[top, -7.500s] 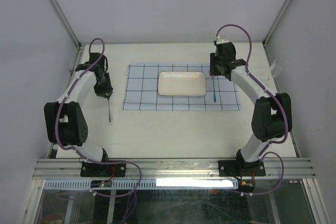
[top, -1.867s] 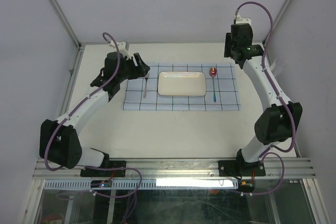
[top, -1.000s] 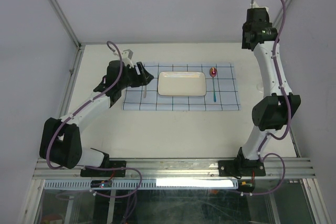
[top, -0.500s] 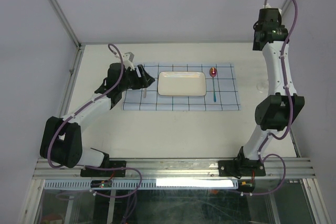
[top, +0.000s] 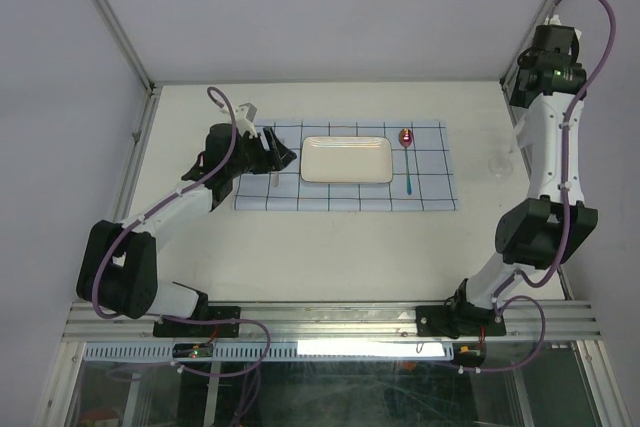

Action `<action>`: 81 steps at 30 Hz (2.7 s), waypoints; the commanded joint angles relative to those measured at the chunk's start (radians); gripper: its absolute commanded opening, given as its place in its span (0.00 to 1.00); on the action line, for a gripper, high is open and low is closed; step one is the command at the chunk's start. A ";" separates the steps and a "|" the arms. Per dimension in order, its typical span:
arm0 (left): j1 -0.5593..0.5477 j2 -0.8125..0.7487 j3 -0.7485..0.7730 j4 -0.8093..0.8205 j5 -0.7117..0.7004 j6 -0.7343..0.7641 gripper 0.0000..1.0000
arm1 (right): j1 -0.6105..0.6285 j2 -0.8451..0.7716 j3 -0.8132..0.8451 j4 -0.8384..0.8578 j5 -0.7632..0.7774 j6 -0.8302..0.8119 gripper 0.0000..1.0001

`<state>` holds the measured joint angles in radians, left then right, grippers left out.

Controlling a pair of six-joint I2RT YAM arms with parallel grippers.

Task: Set the dinner table for one person
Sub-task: Adjust the spoon with the napkin.

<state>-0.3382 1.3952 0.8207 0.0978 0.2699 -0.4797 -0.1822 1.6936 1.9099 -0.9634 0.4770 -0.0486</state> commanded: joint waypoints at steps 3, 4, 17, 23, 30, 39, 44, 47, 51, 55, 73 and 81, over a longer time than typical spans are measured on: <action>0.020 -0.013 -0.009 0.066 0.030 -0.003 0.67 | -0.038 -0.052 -0.044 0.052 -0.103 0.029 0.60; 0.021 -0.010 -0.011 0.066 0.033 -0.003 0.67 | -0.042 -0.052 -0.050 0.057 -0.112 0.027 0.60; 0.030 0.017 -0.014 0.085 0.050 -0.011 0.67 | -0.099 -0.006 -0.030 0.063 -0.270 0.048 0.59; 0.034 0.027 -0.011 0.086 0.050 -0.009 0.67 | -0.104 0.014 -0.033 0.071 -0.296 0.045 0.59; 0.035 0.027 -0.014 0.091 0.058 -0.016 0.67 | -0.109 0.037 -0.019 0.071 -0.305 0.048 0.59; 0.036 0.071 -0.005 0.098 0.072 -0.028 0.67 | -0.109 0.033 0.020 0.062 -0.355 0.064 0.58; 0.036 0.058 -0.008 0.096 0.068 -0.029 0.67 | -0.108 0.032 0.025 0.059 -0.353 0.063 0.58; 0.036 0.056 -0.007 0.094 0.049 -0.023 0.67 | -0.108 0.028 0.030 0.055 -0.355 0.063 0.58; 0.038 0.061 0.009 0.078 0.051 -0.021 0.67 | -0.106 0.015 0.028 0.058 -0.369 0.060 0.58; 0.039 0.041 0.014 0.066 0.037 -0.016 0.67 | -0.106 0.003 0.029 0.061 -0.378 0.060 0.58; 0.042 0.015 0.026 0.064 -0.078 0.001 0.67 | 0.079 -0.007 0.083 0.036 -0.434 0.075 0.58; 0.044 0.093 0.092 0.052 -0.116 0.019 0.67 | 0.185 0.045 0.053 0.055 -0.426 0.075 0.58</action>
<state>-0.3058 1.4700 0.8528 0.1192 0.2001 -0.4942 -0.0189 1.7332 1.9469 -0.9398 0.0650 0.0212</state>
